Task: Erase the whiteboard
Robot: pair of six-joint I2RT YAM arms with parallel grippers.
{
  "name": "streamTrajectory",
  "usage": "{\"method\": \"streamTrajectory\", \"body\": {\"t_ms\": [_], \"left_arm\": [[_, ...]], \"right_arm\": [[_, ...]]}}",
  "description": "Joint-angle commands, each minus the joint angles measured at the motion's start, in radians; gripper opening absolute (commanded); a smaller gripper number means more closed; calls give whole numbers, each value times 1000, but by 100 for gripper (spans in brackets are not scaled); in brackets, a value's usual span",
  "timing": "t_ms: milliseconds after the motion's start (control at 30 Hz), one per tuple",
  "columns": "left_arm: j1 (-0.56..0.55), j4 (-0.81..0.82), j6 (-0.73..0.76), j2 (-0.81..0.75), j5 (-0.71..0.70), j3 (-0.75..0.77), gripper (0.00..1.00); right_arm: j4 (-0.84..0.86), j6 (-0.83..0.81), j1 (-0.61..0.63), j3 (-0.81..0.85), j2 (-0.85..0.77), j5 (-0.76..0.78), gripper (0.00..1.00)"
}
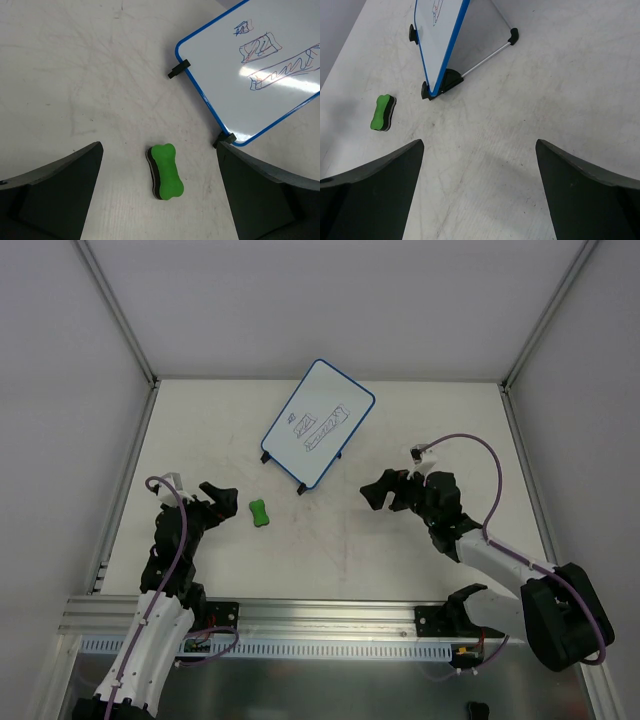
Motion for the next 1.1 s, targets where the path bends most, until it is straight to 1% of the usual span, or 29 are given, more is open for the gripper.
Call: {"method": "streamTrajectory", "body": {"t_ms": [0,67,100,167,267,333,367,467,500,567,600,633,700,733,767,867,933,1000,1033,1067], "left_arm": [[-5,5,-4,-10,-14,17,99],[-5,5,-12,-7,6,21,99],[-5,3,-18,-6,11,20,99],[-5,5,-54,4,12,20,99],[-5,3,-62,42,26,27,99],[-5,2,-62,69,26,32,99],[-5,2,-59,100,50,38,99],[-5,-1,-52,139,61,47,99],[-5,-1,-50,146,57,49,99],[-6,-4,-33,168,58,55,99],[-6,-4,-26,174,63,58,99],[-8,-6,-19,182,74,63,99],[-12,-15,-16,206,65,75,99],[-17,-23,-15,221,58,84,99],[-18,-29,-12,226,54,90,99],[-57,-47,-12,232,-4,101,99],[-107,-50,-13,231,-41,104,99],[-153,-58,-13,235,-112,115,99],[-203,-63,-9,243,-136,126,99],[-227,-63,-10,267,-159,153,99]], "right_arm": [[9,-29,6,36,2,-9,99],[8,-33,6,33,3,-1,99],[6,-46,6,35,7,-26,99],[5,-41,-4,45,22,-32,99],[52,29,-49,90,62,-174,99],[96,77,-54,119,80,-195,99],[113,88,-60,125,89,-196,99],[239,161,-83,139,141,-218,99],[326,186,-92,142,158,-245,99],[408,265,-120,159,226,-270,99],[501,298,-128,167,253,-302,99],[552,330,-138,176,322,-320,99],[683,414,-163,202,385,-354,99],[705,424,-174,210,433,-362,99],[715,425,-175,219,447,-368,99],[713,395,-178,246,477,-380,99],[713,387,-182,266,491,-383,99],[713,384,-183,283,516,-383,99],[713,382,-183,305,523,-385,99],[713,382,-185,317,533,-386,99]]}}
